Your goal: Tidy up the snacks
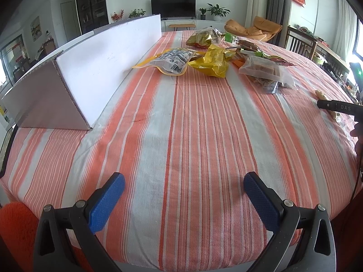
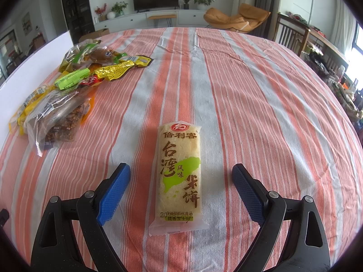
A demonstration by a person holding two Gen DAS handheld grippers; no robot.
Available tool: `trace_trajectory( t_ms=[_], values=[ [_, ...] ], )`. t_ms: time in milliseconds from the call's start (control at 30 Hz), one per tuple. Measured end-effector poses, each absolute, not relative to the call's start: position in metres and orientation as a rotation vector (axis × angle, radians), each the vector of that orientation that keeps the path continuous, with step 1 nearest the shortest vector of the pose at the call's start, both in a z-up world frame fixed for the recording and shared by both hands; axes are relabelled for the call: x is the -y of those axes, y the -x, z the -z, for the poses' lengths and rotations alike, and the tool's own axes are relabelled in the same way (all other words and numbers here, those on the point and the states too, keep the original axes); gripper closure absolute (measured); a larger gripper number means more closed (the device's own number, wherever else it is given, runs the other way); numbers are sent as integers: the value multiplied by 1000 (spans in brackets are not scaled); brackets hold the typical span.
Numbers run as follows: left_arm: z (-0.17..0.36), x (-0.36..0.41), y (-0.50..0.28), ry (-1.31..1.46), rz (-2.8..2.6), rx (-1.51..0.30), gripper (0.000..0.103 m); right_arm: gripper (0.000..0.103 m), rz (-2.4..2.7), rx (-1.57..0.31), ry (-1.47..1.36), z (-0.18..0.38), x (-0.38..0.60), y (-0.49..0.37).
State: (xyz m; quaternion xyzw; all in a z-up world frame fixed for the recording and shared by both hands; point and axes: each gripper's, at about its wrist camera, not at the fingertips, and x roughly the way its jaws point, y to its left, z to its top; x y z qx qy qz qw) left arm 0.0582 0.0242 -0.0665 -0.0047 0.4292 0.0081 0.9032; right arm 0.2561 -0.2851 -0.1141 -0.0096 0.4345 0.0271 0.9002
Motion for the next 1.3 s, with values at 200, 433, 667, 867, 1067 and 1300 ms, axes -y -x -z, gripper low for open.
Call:
trace_trajectory(
  t_ms=[200, 433, 667, 867, 1067, 1300],
  values=[
    [67, -24, -58, 9, -17, -886, 0, 11, -56, -899, 20, 114, 285, -256],
    [66, -23, -59, 9, -17, -884, 0, 11, -56, -899, 20, 114, 286, -256],
    [65, -24, -61, 8, -4, -891, 0, 11, -56, -899, 19, 114, 286, -256],
    [65, -25, -67, 2, 21, -914, 0, 10, -57, -899, 19, 114, 286, -256],
    [60, -33, -74, 70, 83, -946, 0, 10, -58, -899, 18, 115, 285, -256],
    [50, -43, -76, 127, 91, -923, 0, 10, -58, -899, 17, 114, 286, -256]
  ],
)
